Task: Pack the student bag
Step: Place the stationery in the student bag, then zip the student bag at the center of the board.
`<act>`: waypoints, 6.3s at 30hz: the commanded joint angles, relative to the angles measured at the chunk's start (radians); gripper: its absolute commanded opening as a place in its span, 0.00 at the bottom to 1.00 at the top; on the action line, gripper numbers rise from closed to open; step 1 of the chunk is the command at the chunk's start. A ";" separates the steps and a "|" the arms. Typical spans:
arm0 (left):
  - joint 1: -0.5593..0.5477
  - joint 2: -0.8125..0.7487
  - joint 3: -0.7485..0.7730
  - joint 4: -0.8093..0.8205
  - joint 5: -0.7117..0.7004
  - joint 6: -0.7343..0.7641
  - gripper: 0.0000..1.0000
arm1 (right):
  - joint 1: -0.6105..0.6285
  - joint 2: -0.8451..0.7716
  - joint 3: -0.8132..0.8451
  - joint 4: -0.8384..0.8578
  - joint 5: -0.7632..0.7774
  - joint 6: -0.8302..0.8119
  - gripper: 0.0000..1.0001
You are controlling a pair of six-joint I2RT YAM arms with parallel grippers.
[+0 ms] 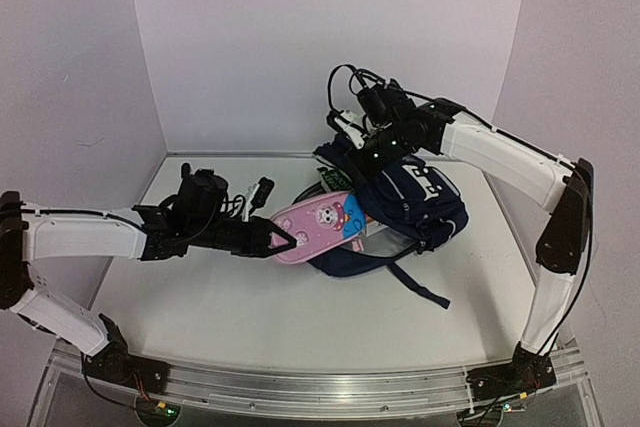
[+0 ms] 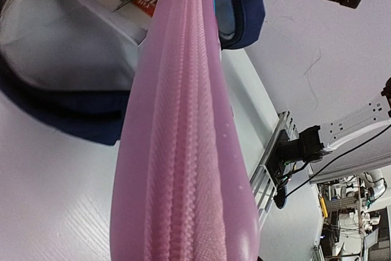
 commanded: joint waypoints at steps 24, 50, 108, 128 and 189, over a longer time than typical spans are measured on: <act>-0.065 0.694 0.608 0.168 -0.067 0.117 0.29 | 0.002 -0.022 0.168 0.076 -0.201 0.128 0.00; -0.123 0.511 0.378 0.042 -0.209 0.064 0.56 | -0.031 -0.056 0.104 0.076 -0.230 0.117 0.00; 0.019 0.213 0.268 -0.052 -0.449 0.032 0.81 | -0.124 -0.091 -0.289 0.119 -0.426 0.161 0.00; -0.030 0.140 0.139 0.034 -0.400 0.027 0.76 | -0.055 0.218 0.266 0.144 -0.369 0.277 0.39; -0.359 0.756 0.575 -0.006 -0.713 0.043 0.58 | -0.330 -0.240 -0.655 0.111 -0.415 0.074 0.71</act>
